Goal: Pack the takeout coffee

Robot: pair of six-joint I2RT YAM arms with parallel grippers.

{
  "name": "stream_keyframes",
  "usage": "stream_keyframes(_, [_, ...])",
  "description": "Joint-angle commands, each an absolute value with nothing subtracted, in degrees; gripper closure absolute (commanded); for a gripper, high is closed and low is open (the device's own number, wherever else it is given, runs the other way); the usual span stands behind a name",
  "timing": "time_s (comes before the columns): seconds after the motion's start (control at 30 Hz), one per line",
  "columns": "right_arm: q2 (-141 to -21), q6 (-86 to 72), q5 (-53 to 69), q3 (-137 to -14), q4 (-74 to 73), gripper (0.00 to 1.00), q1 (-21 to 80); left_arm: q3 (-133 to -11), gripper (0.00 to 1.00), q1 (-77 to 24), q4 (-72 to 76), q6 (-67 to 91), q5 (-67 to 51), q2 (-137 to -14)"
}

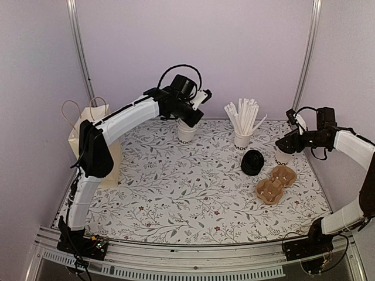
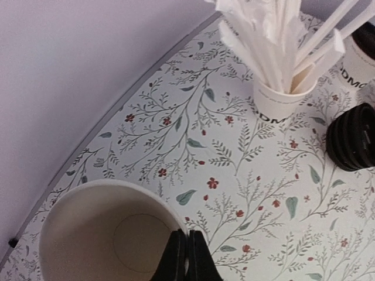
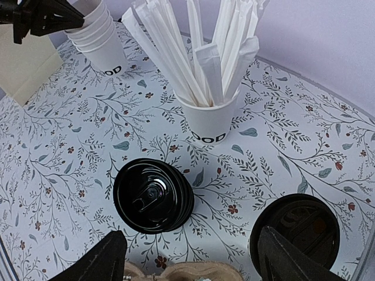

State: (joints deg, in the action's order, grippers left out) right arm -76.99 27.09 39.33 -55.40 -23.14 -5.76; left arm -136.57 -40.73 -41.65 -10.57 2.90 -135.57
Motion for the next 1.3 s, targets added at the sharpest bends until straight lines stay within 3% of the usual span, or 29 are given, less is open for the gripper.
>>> stream_keyframes(0.0, [-77.26, 27.86, 39.64, -55.20, -24.16, 0.20, -6.06, -136.36, 1.00, -39.71, -40.06, -6.86, -8.44, -131.63])
stream_keyframes(0.1, [-77.09, 27.95, 39.56, -55.15, -24.17, 0.20, -6.05, -136.15, 1.00, -41.23, -39.59, -11.11, 5.31, -131.93])
stream_keyframes(0.17, [-76.87, 27.87, 39.63, -55.11, -24.08, 0.20, -6.06, -138.03, 1.00, -40.09, -40.71, -8.96, -0.60, -132.23])
stream_keyframes(0.27, [-76.88, 27.95, 39.56, -55.10, -24.11, 0.20, -6.06, -137.99, 1.00, -41.11, -40.23, -9.75, 11.44, -132.87])
stream_keyframes(0.3, [-76.90, 27.95, 39.55, -55.11, -24.15, 0.20, -6.06, -138.81, 1.00, -41.22, -41.16, -10.18, 11.20, -133.23])
stream_keyframes(0.37, [-76.82, 28.03, 39.53, -55.11, -24.17, 0.20, -6.06, -139.52, 1.00, -39.53, -41.31, -6.47, -0.57, -132.75])
stream_keyframes(0.4, [-76.82, 27.99, 39.55, -55.07, -24.17, 0.20, -6.06, -138.58, 1.00, -39.74, -40.25, -5.12, 1.25, -132.16])
stream_keyframes(0.5, [-76.97, 28.08, 39.61, -55.11, -24.24, 0.20, -6.06, -137.83, 1.00, -42.36, -38.95, -12.74, 19.78, -132.69])
stream_keyframes(0.63, [-76.77, 28.12, 39.73, -55.11, -24.26, 0.20, -6.06, -138.85, 1.00, -37.69, -39.51, -2.39, -4.43, -130.91])
stream_keyframes(0.73, [-76.73, 28.21, 39.51, -55.11, -24.30, 0.20, -6.06, -134.90, 1.00, -39.77, -36.81, -7.31, 10.39, -129.97])
stream_keyframes(0.83, [-76.62, 28.26, 39.59, -55.03, -24.26, 0.20, -6.06, -138.63, 1.00, -37.07, -40.17, -2.41, -3.08, -131.48])
stream_keyframes(0.87, [-76.56, 28.29, 39.68, -55.02, -24.26, 0.20, -6.06, -138.29, 1.00, -37.44, -39.83, -1.48, -1.33, -131.53])
stream_keyframes(0.93, [-76.70, 28.30, 39.66, -55.09, -24.26, 0.20, -6.06, -137.63, 1.00, -40.41, -39.48, -8.30, 12.55, -131.78])
stream_keyframes(0.97, [-76.80, 28.30, 39.64, -55.10, -24.31, 0.20, -6.06, -138.23, 1.00, -40.89, -40.12, -8.93, 14.08, -132.17])
stream_keyframes(1.07, [-76.80, 28.29, 39.72, -55.11, -24.34, 0.20, -6.06, -138.51, 1.00, -38.29, -40.10, -3.29, -0.88, -131.98])
stream_keyframes(1.17, [-76.80, 28.32, 39.73, -55.11, -24.35, 0.20, -6.06, -138.36, 1.00, -40.43, -40.05, -8.16, 10.48, -132.73])
stream_keyframes(1.27, [-76.81, 28.39, 39.73, -55.10, -24.40, 0.20, -6.06, -139.28, 1.00, -39.10, -40.54, -5.42, 3.85, -132.89])
